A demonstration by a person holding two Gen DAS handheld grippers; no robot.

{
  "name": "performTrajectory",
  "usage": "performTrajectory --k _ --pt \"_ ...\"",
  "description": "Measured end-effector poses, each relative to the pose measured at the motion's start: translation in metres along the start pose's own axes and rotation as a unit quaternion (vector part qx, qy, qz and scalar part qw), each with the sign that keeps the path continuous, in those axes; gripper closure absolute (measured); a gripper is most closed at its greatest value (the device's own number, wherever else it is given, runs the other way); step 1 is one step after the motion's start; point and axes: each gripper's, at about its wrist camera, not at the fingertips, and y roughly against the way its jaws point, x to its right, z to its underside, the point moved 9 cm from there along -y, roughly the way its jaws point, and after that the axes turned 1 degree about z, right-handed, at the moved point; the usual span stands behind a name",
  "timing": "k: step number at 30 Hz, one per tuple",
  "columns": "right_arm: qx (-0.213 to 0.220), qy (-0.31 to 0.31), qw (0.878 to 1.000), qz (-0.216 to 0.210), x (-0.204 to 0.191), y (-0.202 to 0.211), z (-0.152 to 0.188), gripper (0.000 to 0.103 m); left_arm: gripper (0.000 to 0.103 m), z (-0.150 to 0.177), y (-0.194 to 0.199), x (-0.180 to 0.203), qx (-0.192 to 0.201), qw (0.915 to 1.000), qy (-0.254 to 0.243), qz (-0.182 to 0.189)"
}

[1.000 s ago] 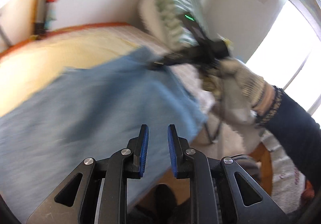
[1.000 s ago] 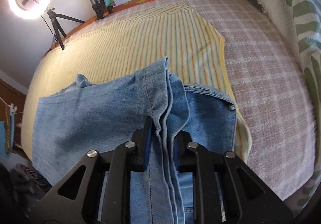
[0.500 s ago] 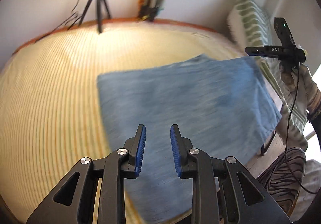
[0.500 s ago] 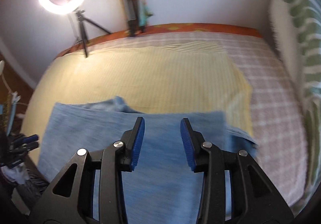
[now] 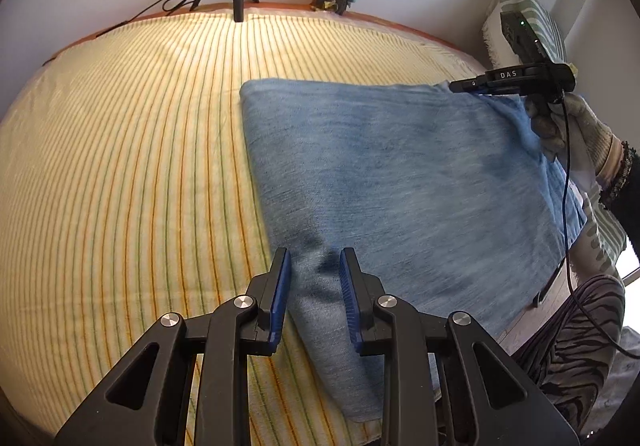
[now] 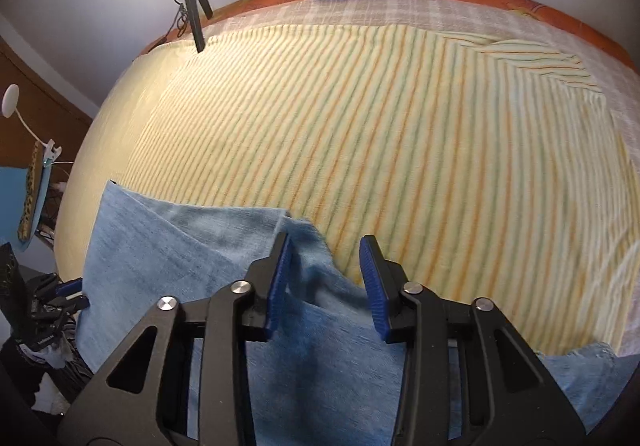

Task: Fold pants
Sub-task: 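Move both tools to the edge of the folded jeans bundle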

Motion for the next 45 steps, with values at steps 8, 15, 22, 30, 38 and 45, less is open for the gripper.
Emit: performTrajectory --k 8,15,22,30,38,45 --pt "0.016 0.027 0.992 0.119 0.021 -0.004 -0.009 0.103 0.08 0.004 0.009 -0.007 0.004 0.9995 0.029 0.01" --pt "0.067 -0.013 0.995 0.07 0.011 0.048 -0.017 0.1 0.055 0.023 0.028 -0.016 0.009 0.9931 0.109 0.043" --pt "0.082 0.001 0.997 0.013 -0.054 0.073 -0.006 0.071 0.055 0.039 0.025 -0.004 0.03 0.9969 0.073 -0.005" --pt "0.032 0.069 0.995 -0.062 -0.176 0.047 0.018 0.063 0.058 0.048 0.03 0.006 0.04 0.9982 0.039 -0.021" --pt "-0.066 0.101 0.992 -0.045 -0.264 -0.033 0.022 0.06 0.06 0.053 0.032 0.01 0.054 0.9961 0.068 0.014" --pt "-0.117 0.099 0.988 0.006 -0.284 -0.066 0.025 0.06 0.084 0.049 0.033 0.011 0.082 0.9901 0.1 0.055"
